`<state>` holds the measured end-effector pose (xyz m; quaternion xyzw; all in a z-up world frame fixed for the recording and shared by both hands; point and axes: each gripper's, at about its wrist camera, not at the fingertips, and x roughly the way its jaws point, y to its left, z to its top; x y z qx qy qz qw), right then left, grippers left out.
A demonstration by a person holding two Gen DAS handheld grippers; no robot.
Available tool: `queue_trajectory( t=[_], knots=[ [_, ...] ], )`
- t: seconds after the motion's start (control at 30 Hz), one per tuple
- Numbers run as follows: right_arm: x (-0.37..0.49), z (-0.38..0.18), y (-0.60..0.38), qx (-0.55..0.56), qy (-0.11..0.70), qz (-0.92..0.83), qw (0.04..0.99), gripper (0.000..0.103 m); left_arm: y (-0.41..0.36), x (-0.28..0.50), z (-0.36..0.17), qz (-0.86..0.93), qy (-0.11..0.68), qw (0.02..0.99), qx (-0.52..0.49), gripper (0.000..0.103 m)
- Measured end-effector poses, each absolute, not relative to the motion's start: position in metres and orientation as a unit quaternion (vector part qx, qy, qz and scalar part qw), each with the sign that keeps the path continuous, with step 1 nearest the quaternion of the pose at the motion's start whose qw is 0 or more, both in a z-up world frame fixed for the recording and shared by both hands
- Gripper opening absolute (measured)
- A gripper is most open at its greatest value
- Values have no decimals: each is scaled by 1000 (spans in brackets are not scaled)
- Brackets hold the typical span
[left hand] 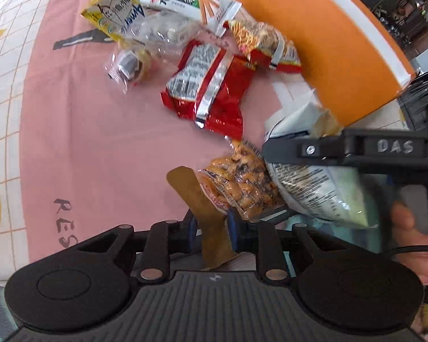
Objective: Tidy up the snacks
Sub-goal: 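Grasp the peanut pack with the left gripper while the right gripper holds the chip bag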
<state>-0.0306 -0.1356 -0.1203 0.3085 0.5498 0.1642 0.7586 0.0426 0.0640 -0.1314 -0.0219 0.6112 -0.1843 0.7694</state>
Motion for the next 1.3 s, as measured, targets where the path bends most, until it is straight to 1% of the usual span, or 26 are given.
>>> queue_trajectory(
  t=[0.13,0.3,0.37,0.43,0.77,1.0,1.1,1.2,1.3],
  knots=[
    [-32,-122,-142,313,545,168,760,43,71,40,-129,-169,597,782,-64,17],
    [-33,-120,-144,311,543,171,761,42,59,27,-100,-160,560,811,-58,4],
    [-34,-112,-145,305,537,175,767,41,54,23,-87,-161,544,821,-67,1],
    [-35,-103,-148,297,530,179,773,41,49,19,-73,-158,528,832,-63,0],
    [-57,-38,-171,236,472,177,831,41,27,1,-13,-162,459,871,-71,0],
    [-65,13,-189,201,424,193,862,40,4,-6,35,-172,406,896,-47,0],
    [-66,30,-196,186,404,192,875,40,-1,-3,43,-188,401,895,-45,0],
    [-71,31,-202,179,407,190,875,40,0,-2,34,-194,410,890,-39,0],
    [-76,15,-202,184,428,183,866,40,5,-5,14,-210,424,880,-27,13]
  ],
)
